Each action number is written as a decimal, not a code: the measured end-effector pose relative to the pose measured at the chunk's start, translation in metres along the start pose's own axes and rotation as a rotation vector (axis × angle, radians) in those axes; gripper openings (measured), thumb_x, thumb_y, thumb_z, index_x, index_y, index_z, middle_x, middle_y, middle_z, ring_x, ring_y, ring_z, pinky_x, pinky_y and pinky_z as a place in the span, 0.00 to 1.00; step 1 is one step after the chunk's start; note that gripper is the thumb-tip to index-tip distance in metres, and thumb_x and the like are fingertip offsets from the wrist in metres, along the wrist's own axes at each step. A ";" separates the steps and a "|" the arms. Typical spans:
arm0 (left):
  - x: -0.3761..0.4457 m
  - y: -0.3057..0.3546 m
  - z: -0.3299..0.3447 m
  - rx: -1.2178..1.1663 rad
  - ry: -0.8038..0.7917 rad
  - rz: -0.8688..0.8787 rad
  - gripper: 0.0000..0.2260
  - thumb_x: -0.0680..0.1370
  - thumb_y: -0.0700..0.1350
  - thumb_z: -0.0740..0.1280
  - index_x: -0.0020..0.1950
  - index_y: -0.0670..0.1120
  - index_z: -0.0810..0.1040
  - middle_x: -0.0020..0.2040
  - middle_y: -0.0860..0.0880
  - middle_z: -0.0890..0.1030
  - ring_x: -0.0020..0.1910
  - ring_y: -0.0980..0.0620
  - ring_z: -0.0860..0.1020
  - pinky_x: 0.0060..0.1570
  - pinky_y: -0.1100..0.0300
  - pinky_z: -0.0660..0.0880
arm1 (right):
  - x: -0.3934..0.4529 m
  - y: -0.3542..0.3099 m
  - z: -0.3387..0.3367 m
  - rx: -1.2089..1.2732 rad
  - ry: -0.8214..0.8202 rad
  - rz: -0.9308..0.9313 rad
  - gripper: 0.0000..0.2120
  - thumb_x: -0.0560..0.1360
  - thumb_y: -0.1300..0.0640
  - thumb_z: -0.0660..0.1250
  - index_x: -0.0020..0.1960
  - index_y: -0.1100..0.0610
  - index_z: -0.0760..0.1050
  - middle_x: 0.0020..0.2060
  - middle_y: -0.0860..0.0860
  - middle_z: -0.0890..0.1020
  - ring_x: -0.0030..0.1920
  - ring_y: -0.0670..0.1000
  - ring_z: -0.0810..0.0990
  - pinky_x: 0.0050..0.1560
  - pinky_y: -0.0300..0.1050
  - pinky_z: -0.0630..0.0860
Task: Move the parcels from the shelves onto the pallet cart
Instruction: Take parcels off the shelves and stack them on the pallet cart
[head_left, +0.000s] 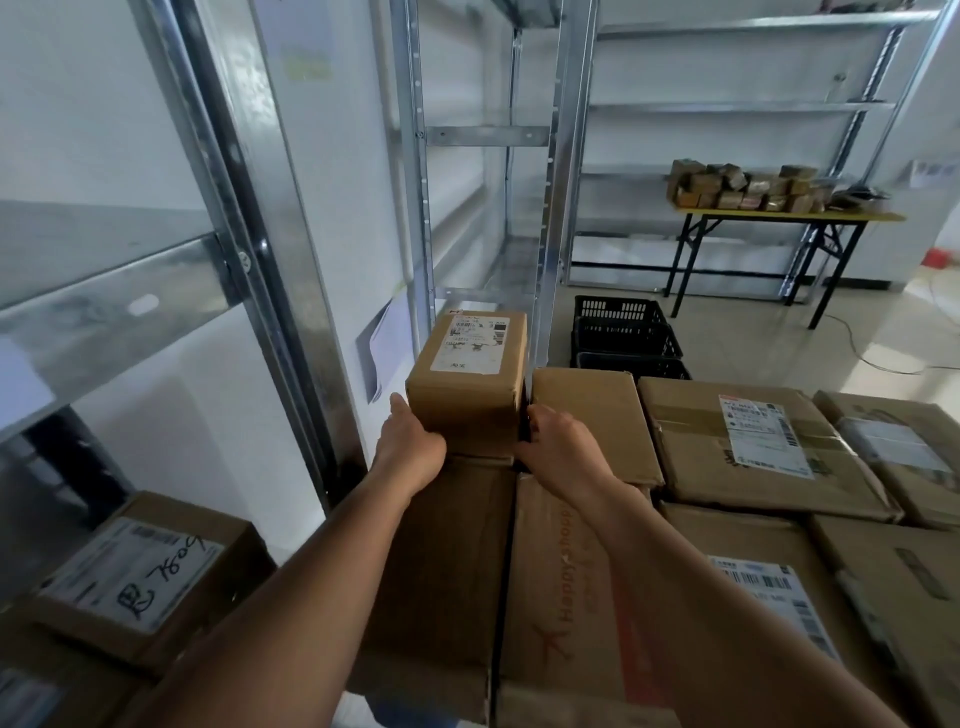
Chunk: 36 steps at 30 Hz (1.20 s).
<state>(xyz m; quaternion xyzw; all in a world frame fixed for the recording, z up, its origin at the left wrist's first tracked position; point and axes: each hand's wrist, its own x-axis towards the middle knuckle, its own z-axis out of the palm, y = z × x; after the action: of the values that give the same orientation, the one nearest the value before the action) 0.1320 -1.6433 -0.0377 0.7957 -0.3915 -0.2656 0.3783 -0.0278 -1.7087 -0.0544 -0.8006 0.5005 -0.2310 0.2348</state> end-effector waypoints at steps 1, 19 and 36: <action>-0.006 0.002 -0.001 0.002 0.008 0.022 0.33 0.76 0.37 0.60 0.77 0.50 0.47 0.71 0.42 0.65 0.66 0.43 0.69 0.54 0.52 0.74 | -0.004 0.000 -0.002 -0.009 0.013 -0.014 0.04 0.75 0.52 0.63 0.44 0.46 0.69 0.40 0.45 0.74 0.43 0.48 0.74 0.36 0.41 0.66; -0.228 -0.066 -0.024 0.205 0.400 0.145 0.31 0.73 0.65 0.55 0.71 0.51 0.64 0.70 0.47 0.69 0.68 0.47 0.68 0.63 0.46 0.69 | -0.174 -0.045 0.001 -0.055 0.021 -0.434 0.14 0.79 0.50 0.58 0.62 0.52 0.73 0.56 0.49 0.75 0.58 0.49 0.72 0.50 0.43 0.74; -0.414 -0.174 -0.056 0.449 0.740 -0.229 0.28 0.76 0.59 0.61 0.73 0.49 0.63 0.71 0.46 0.67 0.70 0.44 0.64 0.66 0.44 0.65 | -0.342 -0.111 0.075 0.122 -0.185 -0.872 0.13 0.78 0.48 0.61 0.59 0.51 0.75 0.57 0.49 0.79 0.58 0.49 0.75 0.57 0.44 0.70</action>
<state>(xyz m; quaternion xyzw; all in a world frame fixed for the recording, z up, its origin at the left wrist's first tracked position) 0.0174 -1.2093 -0.0942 0.9378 -0.1869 0.0882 0.2789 -0.0397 -1.3438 -0.0914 -0.9387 0.0787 -0.2650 0.2061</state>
